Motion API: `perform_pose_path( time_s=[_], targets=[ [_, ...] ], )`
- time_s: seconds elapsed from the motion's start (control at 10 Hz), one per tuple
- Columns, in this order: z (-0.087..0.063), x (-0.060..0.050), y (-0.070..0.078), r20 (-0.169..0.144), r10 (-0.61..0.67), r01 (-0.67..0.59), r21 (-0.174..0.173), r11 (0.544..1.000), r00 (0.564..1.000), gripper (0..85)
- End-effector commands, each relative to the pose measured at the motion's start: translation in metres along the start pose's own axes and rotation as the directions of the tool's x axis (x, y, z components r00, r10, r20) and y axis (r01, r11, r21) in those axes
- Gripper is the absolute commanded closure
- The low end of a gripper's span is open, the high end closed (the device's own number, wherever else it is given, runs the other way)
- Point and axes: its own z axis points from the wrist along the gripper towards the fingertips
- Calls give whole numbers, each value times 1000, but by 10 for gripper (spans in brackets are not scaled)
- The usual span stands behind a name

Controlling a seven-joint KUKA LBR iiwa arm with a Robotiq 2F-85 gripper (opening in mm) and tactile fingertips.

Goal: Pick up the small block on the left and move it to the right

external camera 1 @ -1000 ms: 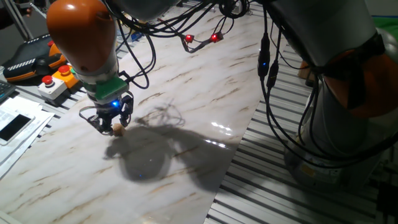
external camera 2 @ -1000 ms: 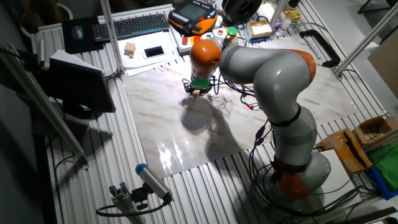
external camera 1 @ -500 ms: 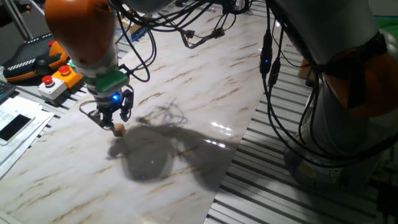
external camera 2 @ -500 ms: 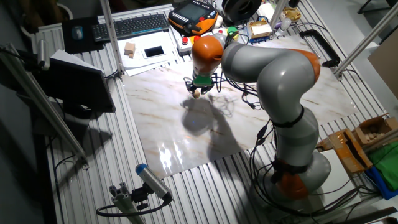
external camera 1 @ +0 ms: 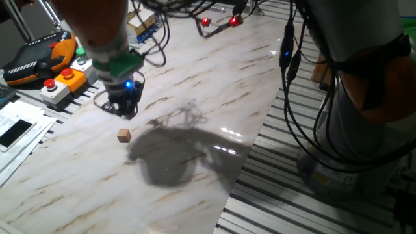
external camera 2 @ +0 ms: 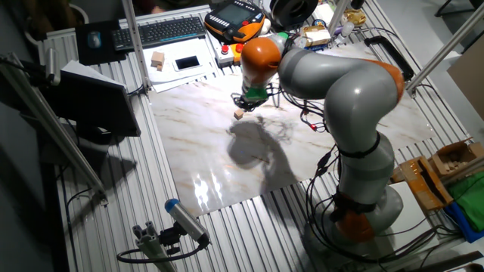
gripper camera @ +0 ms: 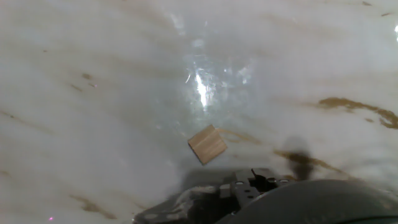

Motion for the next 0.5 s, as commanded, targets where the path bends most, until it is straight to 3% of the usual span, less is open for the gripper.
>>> perform_pose_path(
  time_s=[0.0,0.2,0.4],
  targets=[
    [-5,2,-4,0,-32,32,7,999,999,843],
    [-14,5,-12,-22,-103,103,-12,995,994,843],
    [-19,3,-20,-21,-163,162,-10,987,986,843]
  ],
)
